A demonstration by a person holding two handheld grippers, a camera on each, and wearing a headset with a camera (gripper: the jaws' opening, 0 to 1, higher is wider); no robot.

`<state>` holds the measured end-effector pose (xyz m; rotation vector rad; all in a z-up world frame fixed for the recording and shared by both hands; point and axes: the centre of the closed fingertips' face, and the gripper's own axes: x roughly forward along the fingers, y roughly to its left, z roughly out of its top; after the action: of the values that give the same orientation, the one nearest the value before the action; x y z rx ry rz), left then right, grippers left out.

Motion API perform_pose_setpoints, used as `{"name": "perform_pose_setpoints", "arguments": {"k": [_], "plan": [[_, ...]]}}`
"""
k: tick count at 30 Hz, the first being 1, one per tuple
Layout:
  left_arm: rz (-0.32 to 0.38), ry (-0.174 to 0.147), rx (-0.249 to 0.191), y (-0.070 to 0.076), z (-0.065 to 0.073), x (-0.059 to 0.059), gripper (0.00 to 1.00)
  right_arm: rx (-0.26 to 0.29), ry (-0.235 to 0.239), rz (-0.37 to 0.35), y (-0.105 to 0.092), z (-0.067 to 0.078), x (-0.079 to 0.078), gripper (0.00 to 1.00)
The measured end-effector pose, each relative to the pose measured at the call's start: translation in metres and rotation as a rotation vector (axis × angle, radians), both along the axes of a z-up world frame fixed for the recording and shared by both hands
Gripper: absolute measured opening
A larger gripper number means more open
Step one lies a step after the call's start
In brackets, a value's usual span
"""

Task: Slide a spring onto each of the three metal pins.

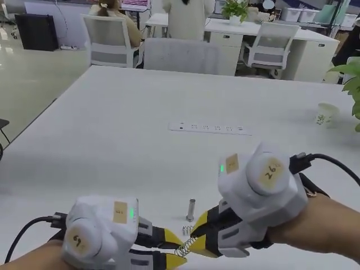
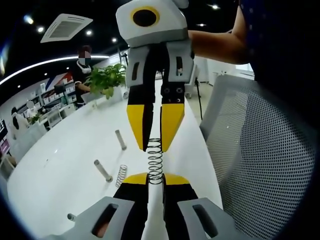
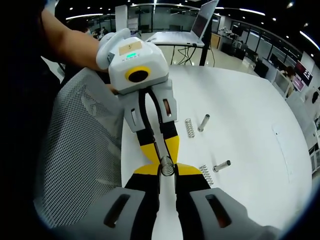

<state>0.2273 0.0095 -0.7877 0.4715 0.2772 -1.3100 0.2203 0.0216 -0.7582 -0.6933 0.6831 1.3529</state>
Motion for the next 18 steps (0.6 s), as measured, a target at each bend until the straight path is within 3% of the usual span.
{"name": "perform_pose_setpoints", "arguments": {"k": [11,18], "plan": [[-0.011,0.0,-0.013,-0.001,0.002,-0.003,0.02,0.008,0.022,0.001,0.002,-0.006,-0.002,0.12],[-0.008,0.0,-0.047,-0.003,0.01,-0.002,0.02,0.03,0.05,-0.012,0.001,-0.008,-0.002,0.12]]}}
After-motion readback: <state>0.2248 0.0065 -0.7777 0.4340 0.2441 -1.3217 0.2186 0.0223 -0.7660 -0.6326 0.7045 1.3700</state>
